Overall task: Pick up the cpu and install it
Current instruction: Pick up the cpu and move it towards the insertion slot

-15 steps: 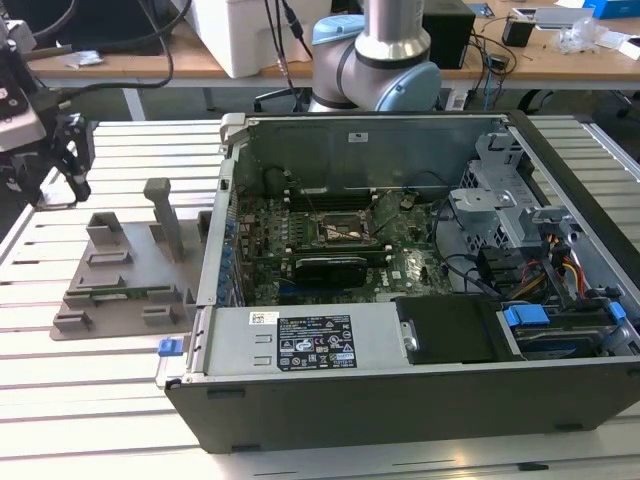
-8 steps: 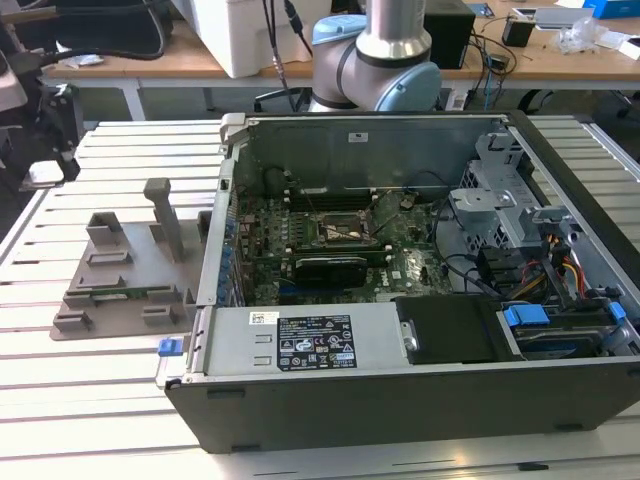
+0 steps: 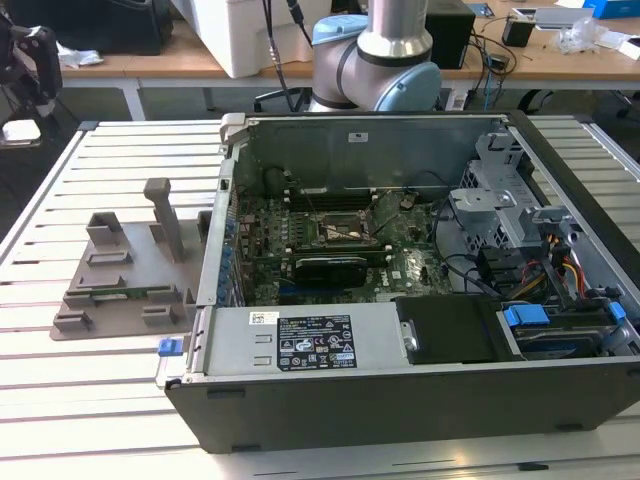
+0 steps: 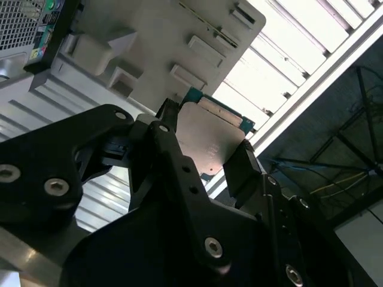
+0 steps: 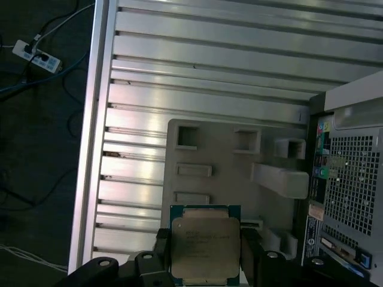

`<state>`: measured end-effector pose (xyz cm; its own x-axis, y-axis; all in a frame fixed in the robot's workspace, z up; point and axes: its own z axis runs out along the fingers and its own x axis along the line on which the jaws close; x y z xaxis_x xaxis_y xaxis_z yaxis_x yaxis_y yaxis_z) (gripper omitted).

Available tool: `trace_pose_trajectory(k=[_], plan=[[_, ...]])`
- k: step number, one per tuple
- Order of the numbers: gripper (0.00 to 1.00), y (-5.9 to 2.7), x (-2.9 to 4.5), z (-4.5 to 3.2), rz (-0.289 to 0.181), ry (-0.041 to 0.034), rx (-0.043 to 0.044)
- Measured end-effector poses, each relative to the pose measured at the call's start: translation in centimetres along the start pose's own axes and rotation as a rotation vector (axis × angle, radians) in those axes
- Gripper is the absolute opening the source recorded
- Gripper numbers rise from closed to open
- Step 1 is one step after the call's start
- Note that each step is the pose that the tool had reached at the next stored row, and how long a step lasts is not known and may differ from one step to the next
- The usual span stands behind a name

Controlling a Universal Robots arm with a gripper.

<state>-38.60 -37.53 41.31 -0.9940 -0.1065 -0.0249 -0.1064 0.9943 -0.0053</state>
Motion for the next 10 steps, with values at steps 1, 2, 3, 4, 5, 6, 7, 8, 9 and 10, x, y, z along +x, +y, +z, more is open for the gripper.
trace_pose_trajectory(k=[1, 2, 3, 4, 5, 6, 7, 8, 9, 10], plan=[[0.55, 0.00, 0.00, 0.00, 0.000, -0.0004, -0.0009], [0.55, 0.00, 0.00, 0.00, 0.000, -0.0004, -0.0013], [0.55, 0.00, 0.00, 0.00, 0.000, -0.0004, -0.0016], [0.55, 0.00, -0.01, -0.01, 0.000, -0.0002, -0.0017], [0.55, -0.02, -0.12, -0.02, 0.000, 0.0001, -0.0020], [0.55, -0.09, -0.84, 0.01, 0.000, -0.0003, -0.0033], [0.55, -0.15, -1.45, 0.05, 0.000, -0.0005, -0.0041], [0.55, -0.20, -1.89, 0.06, 0.000, -0.0005, -0.0046], [0.55, -0.26, -2.44, 0.06, 0.000, -0.0002, -0.0051], [0.55, -0.33, -3.05, 0.09, 0.000, -0.0004, -0.0060]])
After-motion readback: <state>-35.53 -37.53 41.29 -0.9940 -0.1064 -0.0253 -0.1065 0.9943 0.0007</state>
